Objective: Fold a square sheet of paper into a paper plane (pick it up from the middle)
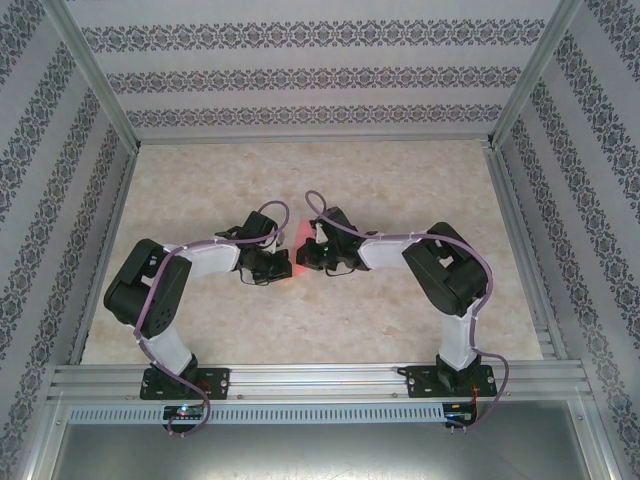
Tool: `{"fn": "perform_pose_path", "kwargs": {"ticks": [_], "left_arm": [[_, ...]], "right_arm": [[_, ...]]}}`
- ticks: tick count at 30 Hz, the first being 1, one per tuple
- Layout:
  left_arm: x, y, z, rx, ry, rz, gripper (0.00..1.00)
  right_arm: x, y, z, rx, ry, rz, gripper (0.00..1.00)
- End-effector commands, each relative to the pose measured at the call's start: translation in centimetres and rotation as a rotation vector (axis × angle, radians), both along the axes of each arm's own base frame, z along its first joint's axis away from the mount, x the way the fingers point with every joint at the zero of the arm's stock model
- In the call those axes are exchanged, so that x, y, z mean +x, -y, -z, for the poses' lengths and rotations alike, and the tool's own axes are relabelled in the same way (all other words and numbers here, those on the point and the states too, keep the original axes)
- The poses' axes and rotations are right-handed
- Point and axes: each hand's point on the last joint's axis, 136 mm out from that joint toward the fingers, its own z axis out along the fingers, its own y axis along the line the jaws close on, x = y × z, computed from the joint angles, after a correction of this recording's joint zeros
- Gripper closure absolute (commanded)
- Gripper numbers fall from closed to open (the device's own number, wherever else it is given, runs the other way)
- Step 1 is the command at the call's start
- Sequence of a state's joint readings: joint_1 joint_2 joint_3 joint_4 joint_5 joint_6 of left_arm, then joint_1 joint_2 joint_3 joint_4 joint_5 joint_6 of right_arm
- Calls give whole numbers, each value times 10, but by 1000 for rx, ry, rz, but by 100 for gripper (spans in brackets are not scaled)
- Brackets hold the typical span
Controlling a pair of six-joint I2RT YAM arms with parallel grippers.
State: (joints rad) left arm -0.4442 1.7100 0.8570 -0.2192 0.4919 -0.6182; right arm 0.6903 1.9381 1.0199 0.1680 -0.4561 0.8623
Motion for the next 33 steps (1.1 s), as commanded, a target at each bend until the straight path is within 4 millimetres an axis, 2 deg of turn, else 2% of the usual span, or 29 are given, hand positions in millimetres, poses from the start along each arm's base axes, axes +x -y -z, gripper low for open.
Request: {"fn": "perform_pose_path", "kwargs": {"ticks": [1, 5, 10, 24, 28, 33], "left_arm": [[-11, -10, 16, 63, -37, 0, 100], [-13, -10, 17, 62, -37, -2, 100], [-14, -10, 19, 56, -39, -11, 100], [-15, -12, 20, 57, -37, -21, 100], [-16, -13, 20, 60, -39, -20, 100], [-22, -17, 18, 85, -49, 12, 100]], "right_arm": [[-4, -3, 9, -16, -19, 29, 100], [-8, 2, 21, -8, -65, 90, 100], [-14, 1, 26, 27, -109, 126, 100], [-21, -9, 0, 108, -121, 158, 100], [-23, -3, 8, 73, -135, 177, 100], [-10, 23, 10, 0, -85, 195, 100]]}}
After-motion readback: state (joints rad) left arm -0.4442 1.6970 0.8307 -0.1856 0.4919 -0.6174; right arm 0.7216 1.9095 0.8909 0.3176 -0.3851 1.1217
